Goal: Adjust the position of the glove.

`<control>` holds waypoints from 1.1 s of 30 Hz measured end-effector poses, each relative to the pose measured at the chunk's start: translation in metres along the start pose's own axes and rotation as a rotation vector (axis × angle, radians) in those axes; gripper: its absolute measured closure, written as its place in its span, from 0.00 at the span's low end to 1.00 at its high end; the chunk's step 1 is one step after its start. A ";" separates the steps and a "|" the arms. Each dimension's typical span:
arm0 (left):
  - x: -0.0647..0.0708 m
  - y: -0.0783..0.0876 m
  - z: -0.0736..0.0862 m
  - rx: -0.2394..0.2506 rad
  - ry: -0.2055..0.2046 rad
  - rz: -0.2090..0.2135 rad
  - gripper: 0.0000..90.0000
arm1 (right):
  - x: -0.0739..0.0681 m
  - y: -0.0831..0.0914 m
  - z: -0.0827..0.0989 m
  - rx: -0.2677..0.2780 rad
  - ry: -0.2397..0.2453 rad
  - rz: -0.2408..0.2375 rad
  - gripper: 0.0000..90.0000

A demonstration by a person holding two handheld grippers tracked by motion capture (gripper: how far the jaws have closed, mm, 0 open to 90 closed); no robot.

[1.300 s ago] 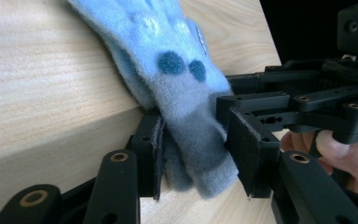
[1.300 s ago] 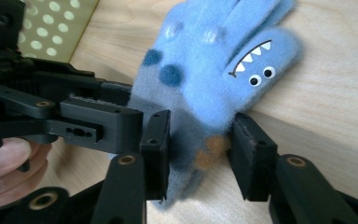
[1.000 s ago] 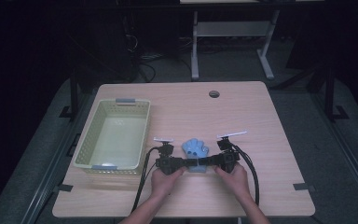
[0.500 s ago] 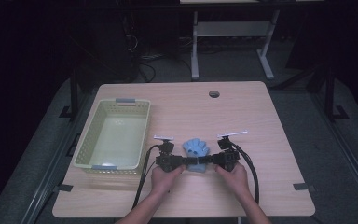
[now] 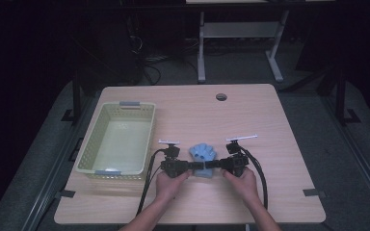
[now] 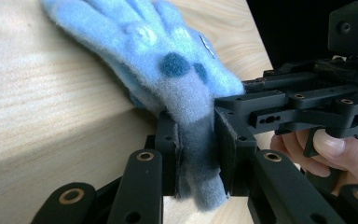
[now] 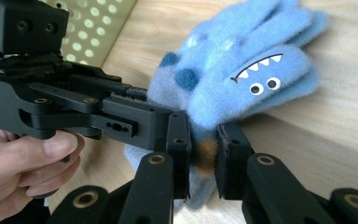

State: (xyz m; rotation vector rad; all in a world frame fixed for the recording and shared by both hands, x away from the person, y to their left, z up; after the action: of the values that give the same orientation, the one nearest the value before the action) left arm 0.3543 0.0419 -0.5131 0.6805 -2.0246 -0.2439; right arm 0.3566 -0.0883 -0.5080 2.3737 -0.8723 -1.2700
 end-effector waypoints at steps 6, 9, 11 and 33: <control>0.007 0.003 -0.006 0.004 -0.026 0.002 0.80 | -0.003 0.004 -0.005 0.015 0.009 -0.009 0.87; 0.010 0.006 -0.010 0.012 -0.032 0.006 0.80 | -0.009 0.009 -0.011 0.024 0.020 -0.008 0.87; 0.013 0.007 -0.013 0.015 -0.039 0.007 0.80 | -0.012 0.010 -0.013 0.025 0.026 -0.008 0.87; 0.029 0.033 -0.039 0.044 -0.065 0.043 0.80 | -0.039 0.018 -0.039 0.046 0.068 -0.035 0.87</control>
State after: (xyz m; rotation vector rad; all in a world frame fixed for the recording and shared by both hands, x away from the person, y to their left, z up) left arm 0.3638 0.0572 -0.4569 0.6632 -2.1099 -0.1987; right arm 0.3657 -0.0770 -0.4518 2.4634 -0.8519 -1.1865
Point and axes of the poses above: each handheld gripper's, and its own axes: y roughly backward along the jaws, z roughly out of its underside, x roughly to its right, the point moved 7 cm from there along -y, roughly forward along the jaws, and after that the axes turned 9 degrees about x, right-handed, at the moved point
